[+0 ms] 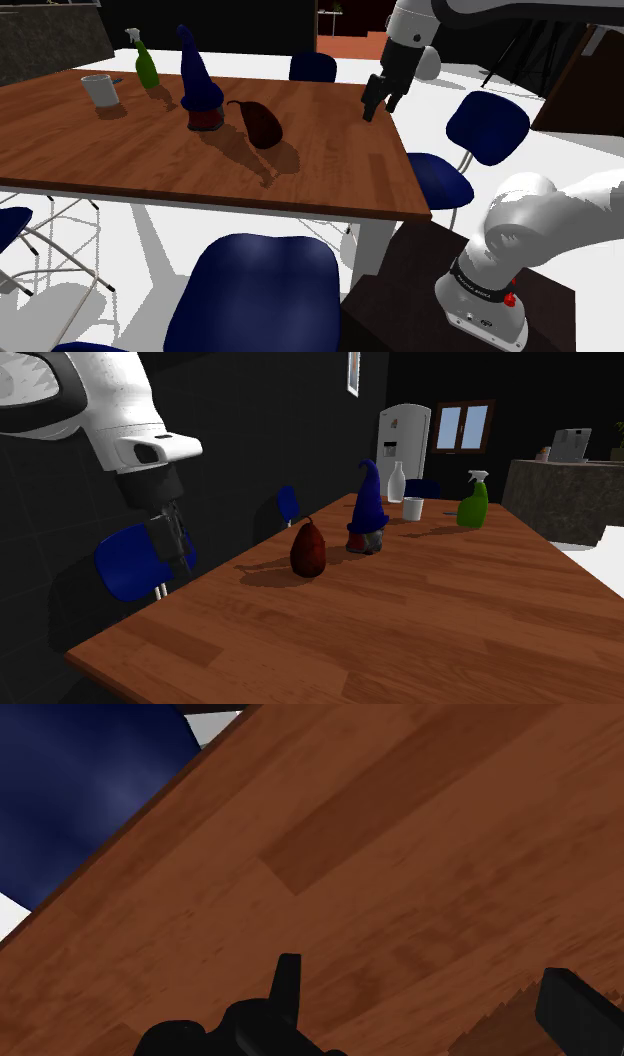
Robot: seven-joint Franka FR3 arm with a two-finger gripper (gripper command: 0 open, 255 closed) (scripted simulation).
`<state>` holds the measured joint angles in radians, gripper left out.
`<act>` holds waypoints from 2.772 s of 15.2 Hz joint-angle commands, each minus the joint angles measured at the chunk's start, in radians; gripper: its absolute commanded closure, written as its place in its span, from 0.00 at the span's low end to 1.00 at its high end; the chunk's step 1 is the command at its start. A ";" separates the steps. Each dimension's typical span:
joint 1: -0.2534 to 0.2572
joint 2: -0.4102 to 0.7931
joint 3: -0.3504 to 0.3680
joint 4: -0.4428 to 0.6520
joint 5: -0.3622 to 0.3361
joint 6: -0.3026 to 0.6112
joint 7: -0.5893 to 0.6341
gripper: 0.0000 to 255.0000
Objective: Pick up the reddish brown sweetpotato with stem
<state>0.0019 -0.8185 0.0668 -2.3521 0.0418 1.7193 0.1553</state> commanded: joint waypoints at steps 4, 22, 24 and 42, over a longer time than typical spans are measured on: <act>-0.001 0.123 0.032 0.086 0.001 0.033 0.027 0.00; 0.015 0.892 0.205 0.874 -0.162 -0.033 0.225 0.00; 0.036 0.997 0.215 1.013 -0.199 -0.077 0.245 0.00; 0.064 1.113 0.218 1.073 -0.241 -0.035 0.274 1.00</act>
<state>0.0656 0.2932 0.2840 -1.2779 -0.2001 1.6848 0.4289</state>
